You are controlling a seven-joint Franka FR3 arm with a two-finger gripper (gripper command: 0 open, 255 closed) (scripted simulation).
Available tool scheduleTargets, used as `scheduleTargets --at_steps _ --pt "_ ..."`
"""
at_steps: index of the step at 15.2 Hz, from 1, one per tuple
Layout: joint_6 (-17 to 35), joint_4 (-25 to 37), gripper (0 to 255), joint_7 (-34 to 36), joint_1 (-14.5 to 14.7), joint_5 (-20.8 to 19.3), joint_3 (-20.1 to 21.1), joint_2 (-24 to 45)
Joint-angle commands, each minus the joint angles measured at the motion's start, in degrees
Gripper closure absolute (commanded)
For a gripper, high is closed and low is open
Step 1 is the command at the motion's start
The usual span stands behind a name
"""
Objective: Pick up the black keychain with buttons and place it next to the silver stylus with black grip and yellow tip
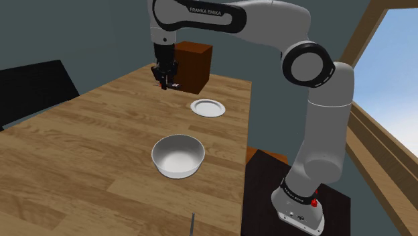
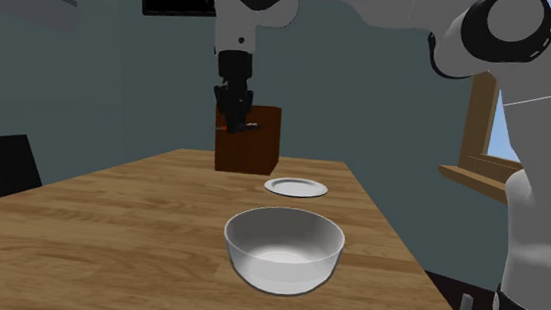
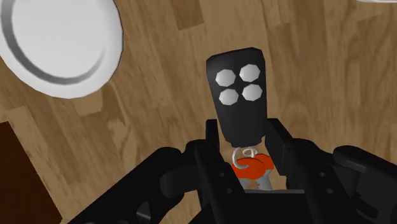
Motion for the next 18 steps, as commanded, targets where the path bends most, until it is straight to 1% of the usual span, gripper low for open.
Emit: scheduleTargets --at_steps 1,3,6,10,14,18 --pt "-1.71 2.11 255 -0.01 0.1 -0.08 0.01 0.43" --pt "-3.52 4.58 255 0.01 0.26 -0.2 0.03 1.1" --pt "-0.45 -5.69 255 1.92 0.82 0.95 0.86 -6.15" --pt "2.11 -16.28 255 4.54 1.96 2.51 2.08 -14.29" --pt "3.57 -24.67 255 7.31 3.38 4.22 3.51 -21.41" --pt "4.22 -31.48 255 10.28 5.05 6.11 5.16 -27.8"
